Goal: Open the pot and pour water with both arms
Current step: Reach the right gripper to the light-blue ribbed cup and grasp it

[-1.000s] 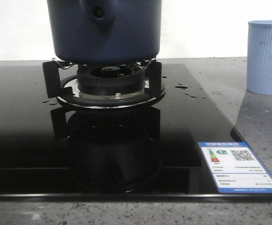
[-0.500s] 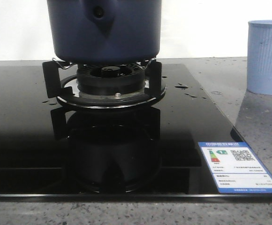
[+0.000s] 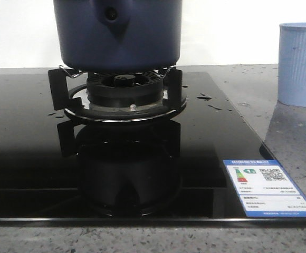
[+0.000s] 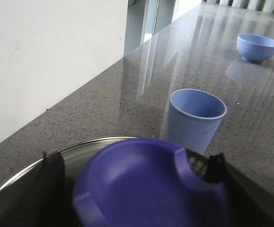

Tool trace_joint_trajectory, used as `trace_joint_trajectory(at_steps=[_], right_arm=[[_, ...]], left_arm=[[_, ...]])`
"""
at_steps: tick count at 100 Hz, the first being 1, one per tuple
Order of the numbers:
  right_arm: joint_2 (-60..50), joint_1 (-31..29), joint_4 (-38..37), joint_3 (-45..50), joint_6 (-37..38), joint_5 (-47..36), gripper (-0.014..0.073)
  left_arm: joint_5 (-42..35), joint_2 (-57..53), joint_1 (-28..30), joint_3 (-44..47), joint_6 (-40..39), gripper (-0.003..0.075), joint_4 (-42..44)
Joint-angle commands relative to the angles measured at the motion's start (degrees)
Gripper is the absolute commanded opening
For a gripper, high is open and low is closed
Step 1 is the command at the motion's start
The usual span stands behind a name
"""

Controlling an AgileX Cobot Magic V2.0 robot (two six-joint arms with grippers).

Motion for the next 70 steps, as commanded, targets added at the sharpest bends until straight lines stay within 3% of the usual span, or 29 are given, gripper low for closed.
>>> trace_joint_trajectory(at_steps=[1,24,50,70], right_arm=[[-0.72,-0.08,2.68,-1.94,-0.74,-3.74,0.0665],[-0.72,-0.08,2.68,-1.94,-0.74,-4.22,0.0665],[-0.72,-0.08,0.41,-1.94,-0.74,-12.29,0.0665],[-0.61,-0.08,-11.89,-1.94,-0.74,-23.05,0.0666]], left_arm=[[1.24,-2.00,-0.81,-1.58,-0.14,0.0444,-2.55],[2.18,-2.22,-0.81,-1.84,-0.14,0.0278,-2.55],[0.76,-6.72,0.22,-3.24,-0.14,0.0274,-3.75],[-0.80,-12.36,2.82,-3.24,-0.67,0.0274,-5.09]])
